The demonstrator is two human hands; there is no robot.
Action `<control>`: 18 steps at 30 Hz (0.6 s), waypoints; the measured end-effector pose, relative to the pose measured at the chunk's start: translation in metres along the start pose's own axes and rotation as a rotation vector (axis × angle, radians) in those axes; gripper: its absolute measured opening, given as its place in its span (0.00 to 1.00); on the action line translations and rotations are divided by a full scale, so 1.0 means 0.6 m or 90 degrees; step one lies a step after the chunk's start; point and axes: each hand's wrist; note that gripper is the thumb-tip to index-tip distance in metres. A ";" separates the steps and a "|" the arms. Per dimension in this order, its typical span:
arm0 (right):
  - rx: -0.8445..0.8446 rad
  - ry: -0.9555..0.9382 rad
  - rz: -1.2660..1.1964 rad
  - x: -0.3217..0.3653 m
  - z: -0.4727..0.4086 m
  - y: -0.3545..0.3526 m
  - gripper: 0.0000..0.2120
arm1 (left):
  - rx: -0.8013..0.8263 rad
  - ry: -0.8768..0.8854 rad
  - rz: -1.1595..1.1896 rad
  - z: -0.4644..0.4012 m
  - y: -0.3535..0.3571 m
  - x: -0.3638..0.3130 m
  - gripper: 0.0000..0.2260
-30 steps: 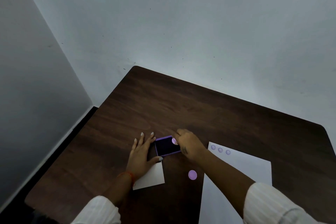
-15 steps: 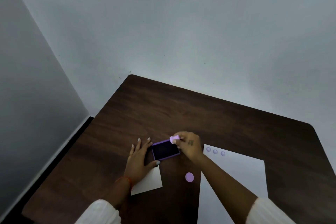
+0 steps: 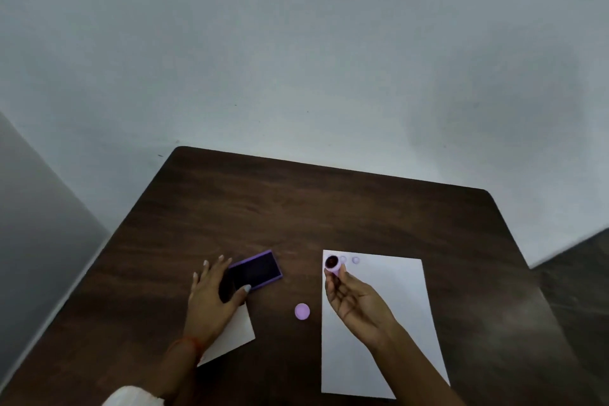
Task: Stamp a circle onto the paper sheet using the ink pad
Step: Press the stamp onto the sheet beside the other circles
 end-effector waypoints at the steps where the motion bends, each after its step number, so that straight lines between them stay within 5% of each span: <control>1: 0.006 -0.003 -0.009 0.005 0.007 -0.005 0.10 | -0.027 0.018 -0.005 0.001 0.004 -0.010 0.29; 6: 0.025 -0.044 -0.032 0.032 0.036 -0.030 0.12 | -0.009 0.133 -0.037 -0.010 0.043 -0.081 0.28; 12: -0.001 -0.102 -0.025 0.064 0.046 -0.063 0.12 | 0.134 0.233 -0.086 -0.030 0.102 -0.163 0.29; 18: -0.163 -0.202 0.189 0.099 0.025 -0.084 0.07 | 0.250 0.280 -0.194 -0.057 0.149 -0.213 0.32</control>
Point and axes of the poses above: each hand's wrist, its own z-axis away from the middle knuckle, its own y-axis out of the palm, x = y × z, and after that the axes turned 5 degrees about x, right-handed
